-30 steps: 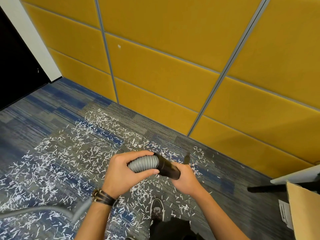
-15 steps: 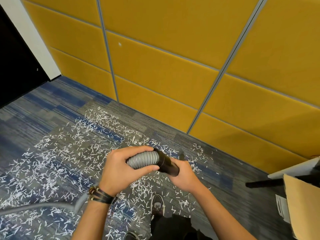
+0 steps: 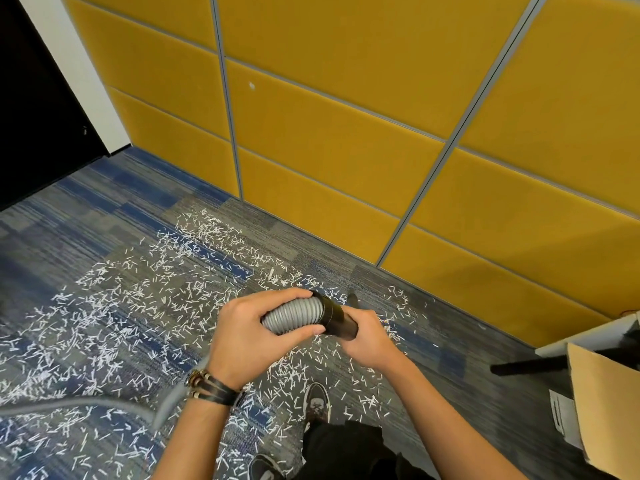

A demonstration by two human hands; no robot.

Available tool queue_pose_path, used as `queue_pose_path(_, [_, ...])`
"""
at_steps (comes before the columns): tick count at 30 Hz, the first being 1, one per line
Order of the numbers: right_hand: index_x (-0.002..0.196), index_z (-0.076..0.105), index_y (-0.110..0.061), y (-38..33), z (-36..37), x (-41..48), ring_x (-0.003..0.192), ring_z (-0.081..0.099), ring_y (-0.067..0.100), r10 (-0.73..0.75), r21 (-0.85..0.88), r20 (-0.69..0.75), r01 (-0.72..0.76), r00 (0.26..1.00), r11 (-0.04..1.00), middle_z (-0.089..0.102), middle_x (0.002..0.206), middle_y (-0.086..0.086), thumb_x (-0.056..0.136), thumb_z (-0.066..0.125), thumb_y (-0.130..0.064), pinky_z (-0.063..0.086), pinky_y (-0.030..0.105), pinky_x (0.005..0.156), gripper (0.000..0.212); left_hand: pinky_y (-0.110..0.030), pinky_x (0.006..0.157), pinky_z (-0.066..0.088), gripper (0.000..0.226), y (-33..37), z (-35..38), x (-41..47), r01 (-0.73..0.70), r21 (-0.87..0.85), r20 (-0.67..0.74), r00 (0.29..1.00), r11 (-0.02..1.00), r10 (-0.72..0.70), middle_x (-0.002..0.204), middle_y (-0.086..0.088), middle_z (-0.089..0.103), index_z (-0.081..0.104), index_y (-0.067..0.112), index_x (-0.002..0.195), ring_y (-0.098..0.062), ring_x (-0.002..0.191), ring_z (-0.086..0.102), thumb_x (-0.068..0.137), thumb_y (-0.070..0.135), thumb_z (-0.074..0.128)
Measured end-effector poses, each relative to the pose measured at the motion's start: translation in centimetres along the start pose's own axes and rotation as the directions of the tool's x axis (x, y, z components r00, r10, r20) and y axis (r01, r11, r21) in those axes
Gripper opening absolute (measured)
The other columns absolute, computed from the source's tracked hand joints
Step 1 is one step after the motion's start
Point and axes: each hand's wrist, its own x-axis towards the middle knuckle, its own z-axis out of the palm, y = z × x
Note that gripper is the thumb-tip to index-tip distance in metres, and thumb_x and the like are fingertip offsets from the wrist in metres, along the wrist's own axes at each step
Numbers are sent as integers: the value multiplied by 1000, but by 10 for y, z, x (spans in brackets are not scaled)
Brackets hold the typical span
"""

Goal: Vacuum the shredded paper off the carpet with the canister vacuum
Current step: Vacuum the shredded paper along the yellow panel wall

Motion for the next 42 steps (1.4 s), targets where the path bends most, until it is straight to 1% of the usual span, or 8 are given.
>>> queue_pose_path(3, [85, 65, -17, -1, 6, -8, 59, 56, 17, -3, 13, -16, 4, 1000, 1000, 65, 68, 2, 82, 70, -4, 41, 29, 55, 15, -26, 84, 62, 51, -3, -2, -1, 22, -49, 30, 999, 999, -21, 107, 30, 75, 75, 50, 113, 3, 95, 73, 66, 67, 86])
queue_pose_path(7, [87, 67, -19, 12, 5, -22, 62, 61, 18, 6, -2, -34, -6, 999, 1000, 67, 71, 0, 80, 71, -6, 48, 40, 59, 16, -31, 84, 63, 51, -8, 9, -6, 44, -91, 60, 997, 995, -39, 106, 28, 76, 78, 45, 112, 0, 95, 74, 65, 65, 88])
queue_pose_path(12, [87, 69, -20, 25, -8, -20, 64, 63, 16, 43, -36, -105, -47, 994, 998, 70, 73, -1, 77, 68, -8, 49, 39, 61, 16, -28, 86, 61, 52, -4, 24, 1, 34, -26, 34, 999, 999, -33, 106, 30, 75, 77, 44, 115, 5, 97, 72, 69, 67, 85])
queue_pose_path(19, [83, 66, -13, 38, -39, 16, 64, 60, 21, 66, -62, -88, -71, 994, 996, 66, 69, 3, 74, 66, 1, 48, 43, 60, 16, -25, 84, 60, 61, -7, 46, 33, 48, 34, 87, 995, 998, -51, 102, 38, 69, 71, 46, 124, 9, 95, 68, 70, 73, 78])
queue_pose_path(30, [85, 70, -19, 63, -68, 25, 62, 62, 15, 96, -75, -68, -101, 993, 992, 69, 69, -1, 80, 70, -4, 47, 33, 59, 16, -24, 82, 61, 56, -14, 74, 75, 70, -34, 114, 991, 997, -66, 102, 31, 74, 76, 44, 118, 3, 93, 71, 69, 72, 80])
queue_pose_path(33, [82, 68, -17, 65, -80, 38, 60, 60, 14, 80, -87, -89, -88, 993, 992, 67, 67, -2, 78, 69, -5, 45, 33, 57, 13, -24, 81, 60, 59, -12, 79, 86, 67, -5, 78, 995, 998, -66, 101, 33, 72, 69, 48, 124, 4, 92, 69, 71, 72, 77])
queue_pose_path(37, [82, 66, -20, 75, -86, 51, 60, 60, 14, 108, -94, -60, -113, 992, 989, 66, 68, -2, 77, 72, -1, 45, 30, 56, 20, -23, 84, 60, 67, -13, 90, 96, 49, 59, 153, 987, 997, -58, 97, 45, 63, 56, 53, 132, 10, 98, 66, 72, 76, 73])
queue_pose_path(42, [85, 67, -16, 84, -86, 59, 63, 60, 17, 126, -101, -11, -127, 992, 987, 66, 68, 0, 78, 66, 0, 48, 39, 59, 18, -22, 82, 59, 54, -25, 96, 104, 89, -13, 179, 980, 996, -86, 107, 40, 68, 69, 51, 119, 5, 95, 69, 70, 72, 78])
